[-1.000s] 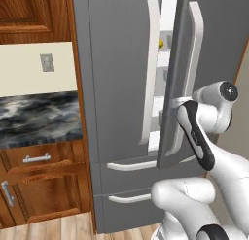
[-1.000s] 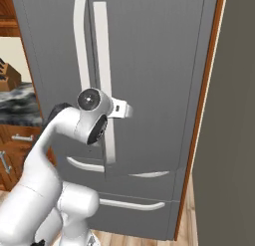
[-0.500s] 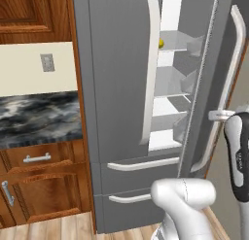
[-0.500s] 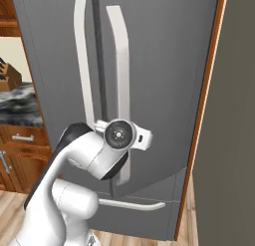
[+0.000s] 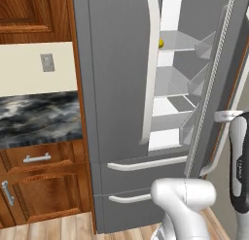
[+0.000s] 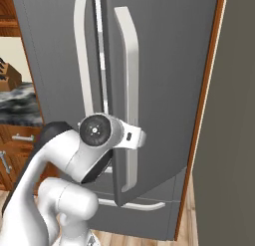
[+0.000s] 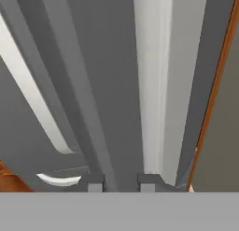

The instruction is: Retrieve a lemon from the fridge and place it on the cutting board with the fish.

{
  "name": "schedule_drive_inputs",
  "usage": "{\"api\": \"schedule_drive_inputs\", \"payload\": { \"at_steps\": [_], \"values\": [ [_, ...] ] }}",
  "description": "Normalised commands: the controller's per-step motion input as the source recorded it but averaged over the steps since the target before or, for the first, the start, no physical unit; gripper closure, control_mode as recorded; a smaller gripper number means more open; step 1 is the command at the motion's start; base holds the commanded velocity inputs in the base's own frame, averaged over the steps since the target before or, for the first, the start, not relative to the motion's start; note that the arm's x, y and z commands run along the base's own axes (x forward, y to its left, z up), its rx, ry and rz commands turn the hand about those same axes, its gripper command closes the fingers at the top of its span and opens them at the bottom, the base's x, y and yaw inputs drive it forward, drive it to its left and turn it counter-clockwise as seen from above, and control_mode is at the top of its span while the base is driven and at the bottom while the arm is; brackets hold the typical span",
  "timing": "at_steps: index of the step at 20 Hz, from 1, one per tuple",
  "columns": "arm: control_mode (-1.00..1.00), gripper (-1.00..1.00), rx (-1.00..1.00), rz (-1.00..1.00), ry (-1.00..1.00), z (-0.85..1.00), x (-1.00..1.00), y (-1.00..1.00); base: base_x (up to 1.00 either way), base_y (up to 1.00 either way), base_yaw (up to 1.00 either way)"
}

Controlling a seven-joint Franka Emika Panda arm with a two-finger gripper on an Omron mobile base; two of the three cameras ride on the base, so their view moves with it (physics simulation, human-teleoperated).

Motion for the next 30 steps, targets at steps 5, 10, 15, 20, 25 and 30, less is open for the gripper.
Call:
{"api": "schedule_drive_inputs", "payload": {
  "at_steps": [5, 10, 15, 20, 25, 30],
  "values": [
    [-1.00, -1.00, -0.12, -0.21, 0.00, 0.39, -0.52, 0.10, 0.00, 0.00, 0.00],
    [-1.00, -1.00, -0.25, -0.21, 0.10, 0.55, -0.39, 0.28, 0.00, 0.00, 0.00],
    [-1.00, -1.00, -0.38, -0.06, 0.28, -0.01, 0.12, 0.81, 0.00, 0.00, 0.00],
    [-1.00, -1.00, -0.26, -0.01, 0.23, -0.51, 0.35, 0.69, 0.00, 0.00, 0.00],
    [-1.00, -1.00, -0.13, -0.03, 0.30, -0.43, 0.33, 0.03, 0.00, 0.00, 0.00],
    [-1.00, -1.00, -0.16, -0.07, 0.79, 0.00, 0.62, -0.03, 0.00, 0.00, 0.00]
  ]
}}
